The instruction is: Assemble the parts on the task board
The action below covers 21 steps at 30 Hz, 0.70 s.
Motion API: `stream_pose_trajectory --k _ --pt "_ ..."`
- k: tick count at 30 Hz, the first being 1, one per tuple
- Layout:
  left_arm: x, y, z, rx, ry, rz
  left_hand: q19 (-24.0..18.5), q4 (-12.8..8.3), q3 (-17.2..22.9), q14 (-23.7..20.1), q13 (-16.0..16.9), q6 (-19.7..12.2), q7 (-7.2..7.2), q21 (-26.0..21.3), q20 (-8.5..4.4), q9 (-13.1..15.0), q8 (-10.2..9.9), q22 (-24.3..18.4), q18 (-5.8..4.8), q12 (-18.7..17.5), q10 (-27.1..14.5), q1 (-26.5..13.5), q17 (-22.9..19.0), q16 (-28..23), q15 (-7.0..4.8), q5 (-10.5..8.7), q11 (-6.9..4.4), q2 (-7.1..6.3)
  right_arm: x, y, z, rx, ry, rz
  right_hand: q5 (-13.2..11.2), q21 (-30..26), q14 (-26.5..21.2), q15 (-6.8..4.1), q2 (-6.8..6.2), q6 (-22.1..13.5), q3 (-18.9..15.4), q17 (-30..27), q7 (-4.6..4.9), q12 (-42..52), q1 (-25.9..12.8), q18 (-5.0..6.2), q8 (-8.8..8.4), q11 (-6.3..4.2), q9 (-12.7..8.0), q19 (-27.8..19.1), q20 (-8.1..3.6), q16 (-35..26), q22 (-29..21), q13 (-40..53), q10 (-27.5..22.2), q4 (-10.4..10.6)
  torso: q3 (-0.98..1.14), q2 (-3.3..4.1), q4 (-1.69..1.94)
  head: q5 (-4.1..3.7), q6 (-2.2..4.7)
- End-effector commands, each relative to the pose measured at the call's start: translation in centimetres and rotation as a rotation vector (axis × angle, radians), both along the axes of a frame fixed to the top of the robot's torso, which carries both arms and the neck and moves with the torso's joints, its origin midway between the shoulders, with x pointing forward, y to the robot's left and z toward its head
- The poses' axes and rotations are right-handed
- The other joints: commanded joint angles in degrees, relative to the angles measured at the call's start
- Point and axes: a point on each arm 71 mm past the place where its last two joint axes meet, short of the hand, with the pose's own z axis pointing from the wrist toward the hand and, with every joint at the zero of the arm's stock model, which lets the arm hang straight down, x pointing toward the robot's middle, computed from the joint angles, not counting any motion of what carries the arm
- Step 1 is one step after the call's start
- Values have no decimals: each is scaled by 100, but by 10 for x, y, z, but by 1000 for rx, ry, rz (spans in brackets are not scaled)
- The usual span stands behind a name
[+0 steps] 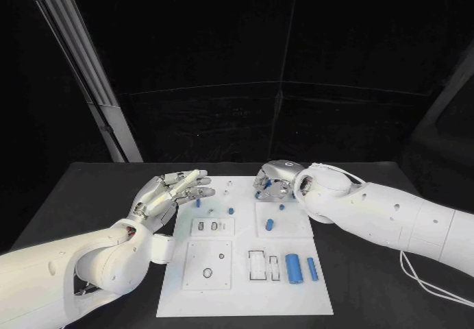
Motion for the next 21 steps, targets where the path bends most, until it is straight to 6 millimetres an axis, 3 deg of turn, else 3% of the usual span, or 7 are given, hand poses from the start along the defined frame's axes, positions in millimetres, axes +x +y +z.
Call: stream_pose_trajectory --k 1,11,15,21 --pt "0 -1 4 -38 -37 -5 37 0 -26 24 -7 -22 153 -36 0 -9 -32 -10 82 -27 -9 -15 -5 -21 25 13 23 68 0 2 -1 -23 24 14 -24 37 41 12 64 18 55 20 -27 9 -26 -77 -4 3 3 36 1 52 45 2 51 6 -2 11 -4 10 -10" --pt "1 -1 4 -38 -32 -4 38 -4 -29 25 -6 -24 155 -38 1 -9 -37 -13 82 -32 -11 -10 -6 -25 26 13 25 85 0 4 -1 -25 28 21 -75 176 23 -1 179 128 272 101 -39 6 -33 -124 9 -13 9 196 -8 268 308 -3 147 -9 -8 23 -2 8 -32" --pt "1 0 4 -37 -30 -5 39 -5 -31 26 -6 -27 156 -40 2 -9 -40 -15 82 -36 -13 -9 -6 -27 26 13 26 98 0 6 -2 -27 33 23 -239 230 -5 -10 241 197 441 145 -46 4 -28 -141 8 -29 8 251 -18 390 403 -4 219 -18 -10 28 0 7 -26" --pt "0 -2 4 -43 -27 -15 42 -14 -36 29 -6 -30 158 -45 4 -8 -51 -24 82 -49 -18 4 -8 -38 28 14 28 151 0 3 -4 -45 53 9 -277 258 -45 -9 222 222 593 173 -42 -6 -35 -147 -5 -32 3 266 -20 485 443 -6 247 -25 -17 38 6 2 -56"
